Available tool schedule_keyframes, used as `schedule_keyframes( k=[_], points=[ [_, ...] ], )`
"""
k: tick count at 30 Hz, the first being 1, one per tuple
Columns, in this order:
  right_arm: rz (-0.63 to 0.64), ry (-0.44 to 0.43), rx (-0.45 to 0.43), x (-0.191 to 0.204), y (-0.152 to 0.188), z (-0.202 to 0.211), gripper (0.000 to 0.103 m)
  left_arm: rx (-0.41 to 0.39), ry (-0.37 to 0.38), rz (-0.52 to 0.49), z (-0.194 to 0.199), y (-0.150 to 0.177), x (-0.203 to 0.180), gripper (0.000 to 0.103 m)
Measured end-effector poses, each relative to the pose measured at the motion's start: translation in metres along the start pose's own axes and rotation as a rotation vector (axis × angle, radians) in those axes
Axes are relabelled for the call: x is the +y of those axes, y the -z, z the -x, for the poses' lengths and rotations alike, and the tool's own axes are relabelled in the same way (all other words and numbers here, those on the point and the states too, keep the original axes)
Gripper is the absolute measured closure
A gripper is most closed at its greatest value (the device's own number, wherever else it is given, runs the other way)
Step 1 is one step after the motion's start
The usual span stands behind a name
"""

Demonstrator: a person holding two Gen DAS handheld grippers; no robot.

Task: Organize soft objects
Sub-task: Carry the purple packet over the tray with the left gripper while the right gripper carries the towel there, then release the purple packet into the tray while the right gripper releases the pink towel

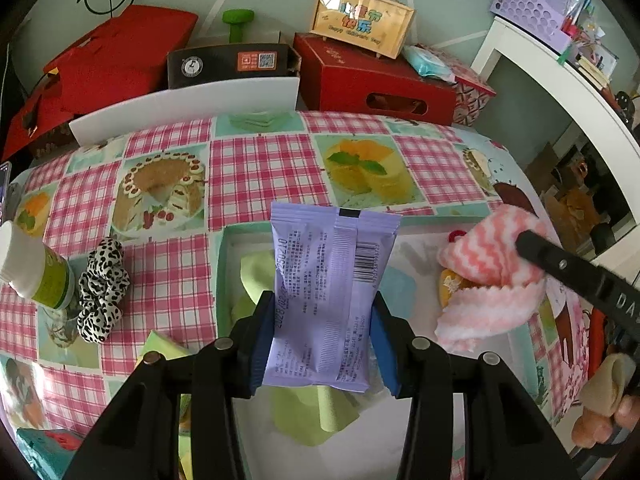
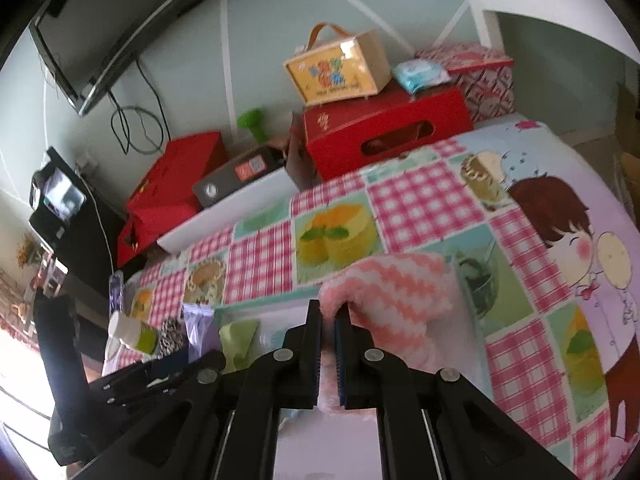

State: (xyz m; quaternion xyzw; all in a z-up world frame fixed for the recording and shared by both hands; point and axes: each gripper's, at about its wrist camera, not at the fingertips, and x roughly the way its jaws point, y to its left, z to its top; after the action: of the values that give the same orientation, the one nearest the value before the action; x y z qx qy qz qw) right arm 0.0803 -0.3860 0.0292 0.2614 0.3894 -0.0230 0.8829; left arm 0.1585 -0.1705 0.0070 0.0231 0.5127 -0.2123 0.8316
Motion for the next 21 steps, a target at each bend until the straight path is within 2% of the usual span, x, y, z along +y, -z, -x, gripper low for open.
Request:
schedule_keyframes(
  k=[11, 21],
  points=[
    [0.031, 0.032, 0.136, 0.009, 0.013, -0.038, 0.096, 0.040, -0.013, 0.027, -0.017, 0.001, 0.011, 0.056],
    [0.066, 0.062, 0.215, 0.015, 0.022, -0.058, 0.093, 0.088, -0.022, 0.059, -0.037, 0.006, 0.019, 0.055]
  ],
)
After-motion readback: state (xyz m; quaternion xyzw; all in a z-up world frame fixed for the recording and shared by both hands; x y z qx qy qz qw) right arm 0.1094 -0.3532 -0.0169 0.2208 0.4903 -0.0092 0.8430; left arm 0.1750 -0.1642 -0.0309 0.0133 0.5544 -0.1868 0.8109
